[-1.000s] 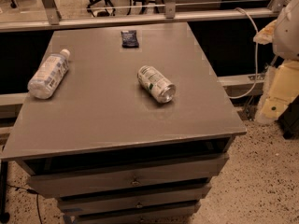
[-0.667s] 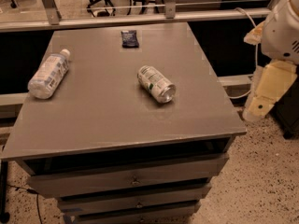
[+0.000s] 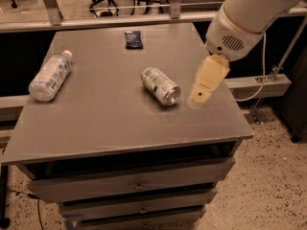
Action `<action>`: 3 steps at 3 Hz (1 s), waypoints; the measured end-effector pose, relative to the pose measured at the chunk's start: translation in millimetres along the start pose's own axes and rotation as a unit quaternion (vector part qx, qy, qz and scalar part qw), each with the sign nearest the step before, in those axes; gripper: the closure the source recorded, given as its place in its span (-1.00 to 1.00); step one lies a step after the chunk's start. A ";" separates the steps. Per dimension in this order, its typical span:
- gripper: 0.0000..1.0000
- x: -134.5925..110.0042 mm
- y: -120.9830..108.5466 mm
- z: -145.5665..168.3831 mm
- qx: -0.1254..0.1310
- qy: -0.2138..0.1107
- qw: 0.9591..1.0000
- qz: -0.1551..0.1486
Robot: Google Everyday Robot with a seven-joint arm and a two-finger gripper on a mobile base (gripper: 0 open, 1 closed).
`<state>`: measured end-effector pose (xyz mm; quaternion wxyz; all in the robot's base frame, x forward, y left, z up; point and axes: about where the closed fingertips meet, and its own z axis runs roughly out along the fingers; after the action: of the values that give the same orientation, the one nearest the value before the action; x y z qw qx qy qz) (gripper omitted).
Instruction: Place 7up can upright
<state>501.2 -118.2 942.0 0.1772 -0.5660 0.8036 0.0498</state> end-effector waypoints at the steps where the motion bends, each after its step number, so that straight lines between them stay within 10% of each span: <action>1: -1.00 -30.7 -13.7 33.5 -0.019 -0.010 0.998 0.060; 3: -1.00 -66.8 -40.3 78.5 -0.009 -0.014 0.989 0.146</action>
Offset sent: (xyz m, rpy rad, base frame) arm 0.0845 0.0774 -0.0482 0.1439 0.1318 -0.3239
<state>576.3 -50.9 896.4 0.1738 -0.4431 0.8749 0.0900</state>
